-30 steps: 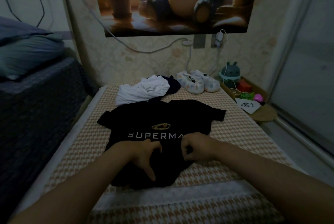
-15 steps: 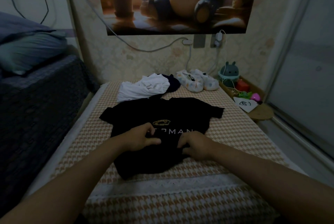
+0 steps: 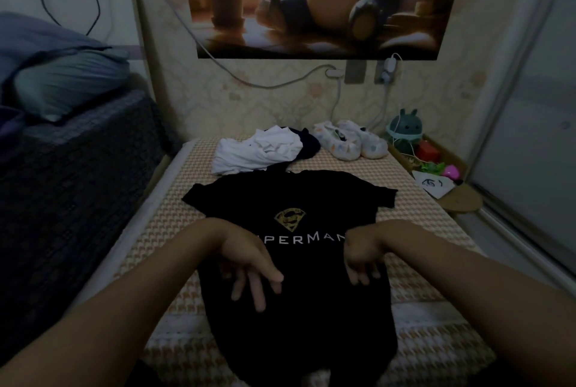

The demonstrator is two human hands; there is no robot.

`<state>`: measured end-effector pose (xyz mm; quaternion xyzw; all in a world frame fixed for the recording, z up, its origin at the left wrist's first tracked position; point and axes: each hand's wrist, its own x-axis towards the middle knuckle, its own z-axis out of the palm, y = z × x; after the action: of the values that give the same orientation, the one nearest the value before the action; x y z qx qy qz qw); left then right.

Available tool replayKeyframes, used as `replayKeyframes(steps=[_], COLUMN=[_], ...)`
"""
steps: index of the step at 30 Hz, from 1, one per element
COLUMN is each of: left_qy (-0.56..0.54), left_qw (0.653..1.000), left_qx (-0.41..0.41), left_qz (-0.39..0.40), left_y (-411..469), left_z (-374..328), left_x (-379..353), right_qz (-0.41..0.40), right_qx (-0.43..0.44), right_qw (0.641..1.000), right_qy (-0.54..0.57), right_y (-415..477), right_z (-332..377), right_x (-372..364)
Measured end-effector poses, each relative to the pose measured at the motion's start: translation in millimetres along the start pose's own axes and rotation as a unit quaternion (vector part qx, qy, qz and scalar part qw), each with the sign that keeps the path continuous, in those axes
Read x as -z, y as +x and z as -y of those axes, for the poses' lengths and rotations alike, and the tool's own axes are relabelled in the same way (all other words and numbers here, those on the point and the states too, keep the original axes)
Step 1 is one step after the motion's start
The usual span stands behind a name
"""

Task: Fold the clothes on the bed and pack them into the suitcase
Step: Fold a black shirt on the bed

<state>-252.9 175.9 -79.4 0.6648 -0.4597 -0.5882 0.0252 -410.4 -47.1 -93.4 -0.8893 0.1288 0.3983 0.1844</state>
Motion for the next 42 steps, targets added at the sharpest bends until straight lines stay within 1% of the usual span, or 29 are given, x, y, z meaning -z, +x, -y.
replayKeyframes(steps=[1, 3, 5, 6, 7, 8, 10, 12, 14, 15, 16, 17, 18, 20, 21, 23, 25, 27, 28, 31, 33, 34, 35, 36, 37, 38, 39, 41, 42], left_qy=[-0.013, -0.023, 0.075, 0.142, 0.193, 0.214, 0.208, 0.13, -0.011, -0.067, -0.094, -0.102, -0.089, -0.026, 0.01, 0.04, 0.047, 0.046, 0.039, 0.003, -0.022, -0.022, -0.009, 0.018, 0.053, 0.095, 0.127, 0.162, 0.177], left_qw=[0.998, 0.971, 0.919, 0.894, 0.877, 0.875, 0.895, 0.93, 0.962, 0.969, 0.969, 0.962, 0.943, 0.881, 0.846, 0.795, 0.776, 0.784, 0.787, 0.793, 0.791, 0.776, 0.751, 0.714, 0.675, 0.647, 0.629, 0.622, 0.618], left_qx=[-0.014, -0.035, -0.027, 0.011, 0.069, 0.125, 0.174, 0.165, 0.16, 0.153, 0.141, 0.125, 0.109, 0.087, 0.082, 0.087, 0.127, 0.192, 0.201, 0.155, 0.113, 0.087, 0.068, 0.051, 0.057, 0.076, 0.121, 0.217, 0.229], left_qz=[-0.058, -0.234, -0.386, -0.426, -0.434, -0.417, -0.353, -0.302, -0.221, -0.182, -0.18, -0.222, -0.3, -0.465, -0.527, -0.599, -0.616, -0.589, -0.583, -0.589, -0.601, -0.624, -0.657, -0.698, -0.734, -0.753, -0.758, -0.735, -0.731], left_y=[4, 16, 25, 27, 28, 27, 25, 20, 12, 9, 8, 8, 13, 23, 26, 33, 40, 45, 49, 50, 44, 39, 31, 25, 17, 11, 9, 9, 12], left_z=[3, 11, 27, 35, 46, 53, 67, 74, 73, 74, 79, 84, 94, 121, 133, 153, 170, 189, 200, 213, 211, 209, 207, 207, 204, 203, 201, 196, 192], left_x=[4, 14, 28, 32, 37, 40, 50, 59, 65, 69, 75, 81, 91, 116, 127, 146, 159, 169, 175, 191, 198, 201, 202, 202, 200, 196, 192, 183, 180], right_qz=[-0.069, -0.221, -0.275, -0.28, -0.283, -0.284, -0.28, -0.267, -0.266, -0.272, -0.281, -0.29, -0.301, -0.326, -0.34, -0.364, -0.394, -0.443, -0.464, -0.462, -0.497, -0.527, -0.56, -0.59, -0.611, -0.621, -0.62, -0.596, -0.591], right_qx=[0.021, 0.068, 0.097, 0.11, 0.12, 0.125, 0.126, 0.125, 0.115, 0.11, 0.106, 0.102, 0.103, 0.106, 0.106, 0.11, 0.116, 0.118, 0.111, 0.046, 0.05, 0.056, 0.06, 0.065, 0.071, 0.076, 0.082, 0.093, 0.099], right_qw=[0.997, 0.973, 0.956, 0.954, 0.952, 0.951, 0.951, 0.954, 0.955, 0.954, 0.952, 0.95, 0.947, 0.939, 0.934, 0.924, 0.912, 0.888, 0.877, 0.884, 0.866, 0.848, 0.826, 0.805, 0.789, 0.78, 0.781, 0.798, 0.801], right_qy=[0.009, -0.009, -0.015, -0.01, -0.009, -0.013, -0.028, -0.047, -0.063, -0.064, -0.062, -0.057, -0.051, -0.042, -0.039, -0.027, -0.02, -0.041, -0.058, -0.056, -0.028, -0.018, -0.008, 0.0, 0.005, 0.003, 0.001, 0.007, 0.012], right_y=[2, 12, 26, 33, 41, 48, 63, 86, 108, 118, 128, 138, 147, 166, 175, 197, 219, 241, 252, 271, 277, 277, 277, 277, 279, 279, 282, 283, 281], right_z=[6, 18, 28, 32, 37, 42, 58, 72, 84, 89, 93, 97, 101, 106, 107, 108, 106, 104, 103, 102, 103, 105, 106, 107, 107, 109, 109, 107, 106], right_x=[5, 15, 21, 24, 27, 30, 37, 46, 57, 64, 71, 80, 89, 107, 116, 131, 143, 150, 154, 162, 166, 168, 168, 168, 167, 166, 164, 160, 157])
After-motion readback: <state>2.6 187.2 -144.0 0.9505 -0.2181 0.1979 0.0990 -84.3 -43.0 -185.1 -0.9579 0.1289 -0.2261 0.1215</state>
